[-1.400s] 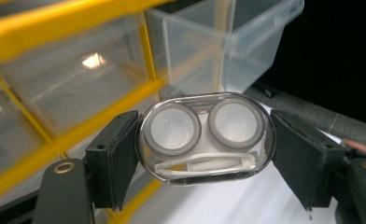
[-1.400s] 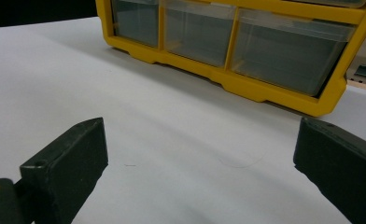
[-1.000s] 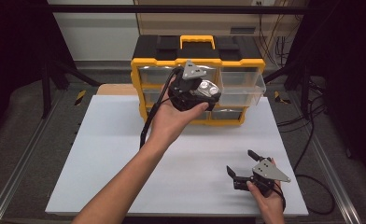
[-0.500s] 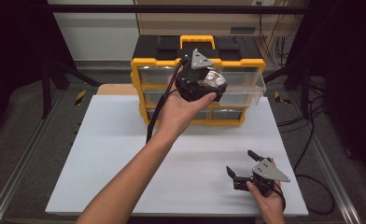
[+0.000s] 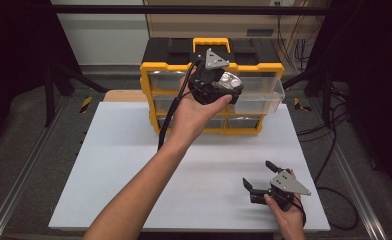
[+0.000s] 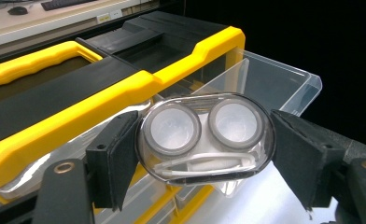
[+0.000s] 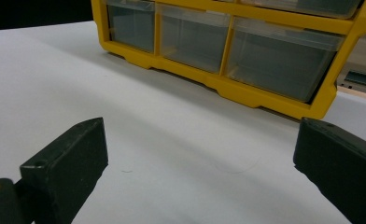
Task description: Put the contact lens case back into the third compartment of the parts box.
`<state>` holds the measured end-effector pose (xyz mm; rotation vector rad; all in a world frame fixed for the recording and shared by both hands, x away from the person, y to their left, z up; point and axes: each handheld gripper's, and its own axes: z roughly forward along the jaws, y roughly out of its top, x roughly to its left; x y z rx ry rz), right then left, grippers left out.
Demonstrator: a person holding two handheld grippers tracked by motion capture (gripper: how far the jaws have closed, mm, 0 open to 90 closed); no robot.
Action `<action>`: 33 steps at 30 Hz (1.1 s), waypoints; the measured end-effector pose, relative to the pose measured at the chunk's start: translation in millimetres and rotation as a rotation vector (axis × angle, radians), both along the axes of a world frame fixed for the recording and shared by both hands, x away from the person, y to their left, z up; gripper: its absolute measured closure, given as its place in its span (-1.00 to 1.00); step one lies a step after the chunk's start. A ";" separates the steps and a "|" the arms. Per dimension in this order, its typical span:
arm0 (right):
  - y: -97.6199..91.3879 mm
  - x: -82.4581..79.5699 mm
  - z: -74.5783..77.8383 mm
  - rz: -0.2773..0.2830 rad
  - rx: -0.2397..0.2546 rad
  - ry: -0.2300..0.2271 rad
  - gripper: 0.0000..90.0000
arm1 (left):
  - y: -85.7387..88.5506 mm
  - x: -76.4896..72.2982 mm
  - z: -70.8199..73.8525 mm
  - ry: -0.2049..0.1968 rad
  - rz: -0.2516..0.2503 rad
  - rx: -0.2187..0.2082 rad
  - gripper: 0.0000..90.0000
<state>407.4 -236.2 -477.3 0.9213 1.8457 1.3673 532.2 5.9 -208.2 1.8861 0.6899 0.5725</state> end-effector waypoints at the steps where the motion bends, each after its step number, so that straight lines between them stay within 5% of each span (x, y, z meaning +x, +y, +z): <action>1: 0.1 0.0 0.0 0.000 0.000 0.000 -0.93 | 0.1 0.2 0.0 0.000 0.000 0.001 -0.42; 16: 0.9 -0.6 0.4 0.001 0.002 -0.001 -0.93 | 2.4 1.8 2.2 -0.009 0.003 0.009 -0.42; 33: -0.6 -1.0 0.5 0.004 0.000 -0.001 -0.93 | -15.7 3.7 10.6 -0.036 -0.014 0.036 -0.42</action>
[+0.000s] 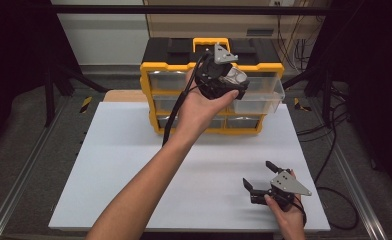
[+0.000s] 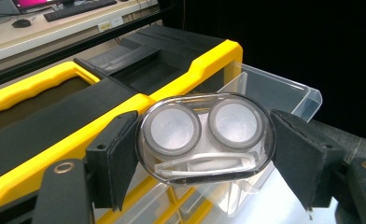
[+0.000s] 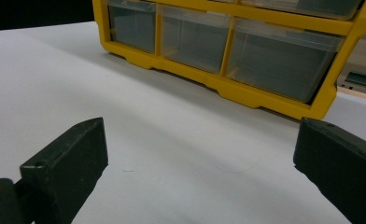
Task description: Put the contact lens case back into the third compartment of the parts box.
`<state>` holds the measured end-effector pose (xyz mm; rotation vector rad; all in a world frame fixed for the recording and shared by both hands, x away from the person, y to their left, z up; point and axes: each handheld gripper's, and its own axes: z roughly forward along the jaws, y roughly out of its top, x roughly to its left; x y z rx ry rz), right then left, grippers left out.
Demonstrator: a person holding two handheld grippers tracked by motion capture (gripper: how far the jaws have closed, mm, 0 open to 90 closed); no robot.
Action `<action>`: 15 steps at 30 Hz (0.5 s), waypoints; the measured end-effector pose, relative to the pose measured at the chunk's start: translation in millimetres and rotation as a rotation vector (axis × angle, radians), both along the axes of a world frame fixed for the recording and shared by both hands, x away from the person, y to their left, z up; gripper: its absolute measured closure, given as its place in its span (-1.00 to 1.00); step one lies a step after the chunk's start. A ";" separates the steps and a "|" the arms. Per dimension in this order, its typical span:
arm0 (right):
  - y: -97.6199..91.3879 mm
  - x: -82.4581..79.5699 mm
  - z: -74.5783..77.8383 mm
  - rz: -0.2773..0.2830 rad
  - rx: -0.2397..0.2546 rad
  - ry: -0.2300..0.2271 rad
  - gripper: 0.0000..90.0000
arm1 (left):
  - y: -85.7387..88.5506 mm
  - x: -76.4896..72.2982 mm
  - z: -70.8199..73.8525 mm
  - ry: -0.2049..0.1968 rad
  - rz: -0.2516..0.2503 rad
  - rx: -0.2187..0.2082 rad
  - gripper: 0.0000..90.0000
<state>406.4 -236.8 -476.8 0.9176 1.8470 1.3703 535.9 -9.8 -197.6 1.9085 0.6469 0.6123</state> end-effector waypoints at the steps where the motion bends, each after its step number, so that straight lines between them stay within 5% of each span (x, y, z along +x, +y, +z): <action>1: -0.1 0.0 0.0 0.000 0.000 0.000 -0.93 | -0.9 0.0 -0.1 -0.001 -0.001 0.002 -0.42; 15: -0.1 0.0 0.0 0.000 0.000 -0.001 -0.93 | -7.0 3.5 -4.0 -0.002 0.003 -0.016 -0.42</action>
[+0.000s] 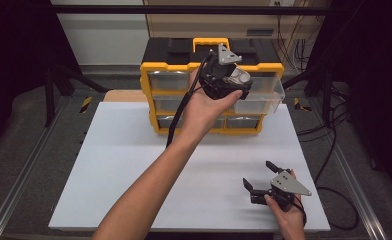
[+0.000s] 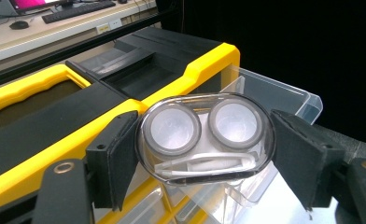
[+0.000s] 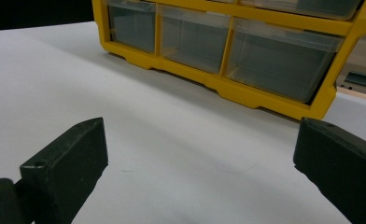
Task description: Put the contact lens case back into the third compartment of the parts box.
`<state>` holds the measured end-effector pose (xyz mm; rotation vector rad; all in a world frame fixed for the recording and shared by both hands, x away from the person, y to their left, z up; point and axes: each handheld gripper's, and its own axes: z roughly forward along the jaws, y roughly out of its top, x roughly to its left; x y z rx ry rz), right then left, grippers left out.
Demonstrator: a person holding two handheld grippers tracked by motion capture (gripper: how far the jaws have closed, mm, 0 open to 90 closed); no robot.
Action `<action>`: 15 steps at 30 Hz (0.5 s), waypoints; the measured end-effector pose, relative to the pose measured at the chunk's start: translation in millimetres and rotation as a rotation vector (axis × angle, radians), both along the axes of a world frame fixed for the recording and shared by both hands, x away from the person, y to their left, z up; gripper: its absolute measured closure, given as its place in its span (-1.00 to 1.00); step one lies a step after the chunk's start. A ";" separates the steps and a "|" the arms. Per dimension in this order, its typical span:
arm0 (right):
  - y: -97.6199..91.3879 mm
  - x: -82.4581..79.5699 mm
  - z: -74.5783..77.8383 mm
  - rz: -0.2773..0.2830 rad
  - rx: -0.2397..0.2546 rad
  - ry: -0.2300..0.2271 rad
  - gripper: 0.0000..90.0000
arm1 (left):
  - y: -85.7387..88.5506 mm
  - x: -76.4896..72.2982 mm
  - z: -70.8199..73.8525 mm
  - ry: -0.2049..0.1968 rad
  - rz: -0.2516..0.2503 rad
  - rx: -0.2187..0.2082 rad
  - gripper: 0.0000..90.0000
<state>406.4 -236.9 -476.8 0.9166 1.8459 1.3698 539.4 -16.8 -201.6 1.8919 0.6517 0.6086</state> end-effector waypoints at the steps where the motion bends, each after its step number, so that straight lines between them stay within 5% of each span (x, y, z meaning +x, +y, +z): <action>1: 0.0 0.0 0.0 0.000 0.000 0.000 -0.93 | -0.1 0.2 -0.1 0.001 0.000 0.001 -0.42; 15: 0.7 0.1 -0.2 0.000 -0.002 -0.001 -0.93 | -0.3 1.0 -0.2 -0.003 0.003 -0.003 -0.42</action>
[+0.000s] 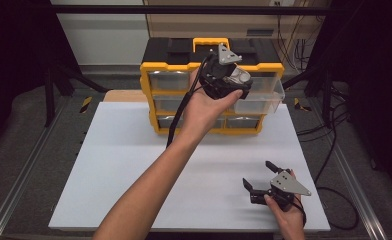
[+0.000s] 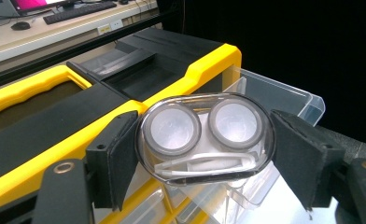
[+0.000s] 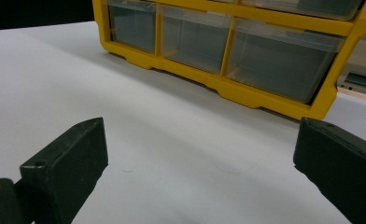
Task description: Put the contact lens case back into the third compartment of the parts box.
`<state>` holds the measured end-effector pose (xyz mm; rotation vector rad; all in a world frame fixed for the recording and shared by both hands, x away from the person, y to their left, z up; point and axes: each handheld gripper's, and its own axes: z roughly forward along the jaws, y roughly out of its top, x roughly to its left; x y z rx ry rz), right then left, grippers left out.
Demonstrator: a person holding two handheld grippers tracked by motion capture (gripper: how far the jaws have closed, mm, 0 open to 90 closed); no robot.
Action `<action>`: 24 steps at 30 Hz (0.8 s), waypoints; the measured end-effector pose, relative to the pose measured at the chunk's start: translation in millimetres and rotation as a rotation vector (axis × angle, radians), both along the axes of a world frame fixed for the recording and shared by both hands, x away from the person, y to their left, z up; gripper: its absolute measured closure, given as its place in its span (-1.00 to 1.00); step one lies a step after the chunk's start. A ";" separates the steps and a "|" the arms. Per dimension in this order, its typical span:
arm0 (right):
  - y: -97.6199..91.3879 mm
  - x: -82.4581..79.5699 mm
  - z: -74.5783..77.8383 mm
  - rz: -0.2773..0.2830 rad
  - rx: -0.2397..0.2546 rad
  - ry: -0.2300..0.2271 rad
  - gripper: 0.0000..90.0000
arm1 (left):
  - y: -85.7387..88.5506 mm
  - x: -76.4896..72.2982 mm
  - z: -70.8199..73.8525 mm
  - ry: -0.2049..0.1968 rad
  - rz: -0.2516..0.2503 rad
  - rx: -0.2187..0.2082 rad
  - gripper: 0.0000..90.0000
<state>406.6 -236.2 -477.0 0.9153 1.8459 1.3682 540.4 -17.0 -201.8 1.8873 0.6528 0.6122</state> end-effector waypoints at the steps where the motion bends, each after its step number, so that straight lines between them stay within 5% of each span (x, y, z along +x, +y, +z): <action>1: 0.0 0.1 0.0 0.000 -0.001 -0.001 -0.93 | -0.1 0.0 0.1 0.000 0.000 -0.001 -0.42; 24: 0.5 -0.1 -0.2 0.003 0.002 0.002 -0.93 | -18.6 3.9 -5.5 0.008 -0.024 -0.008 -0.42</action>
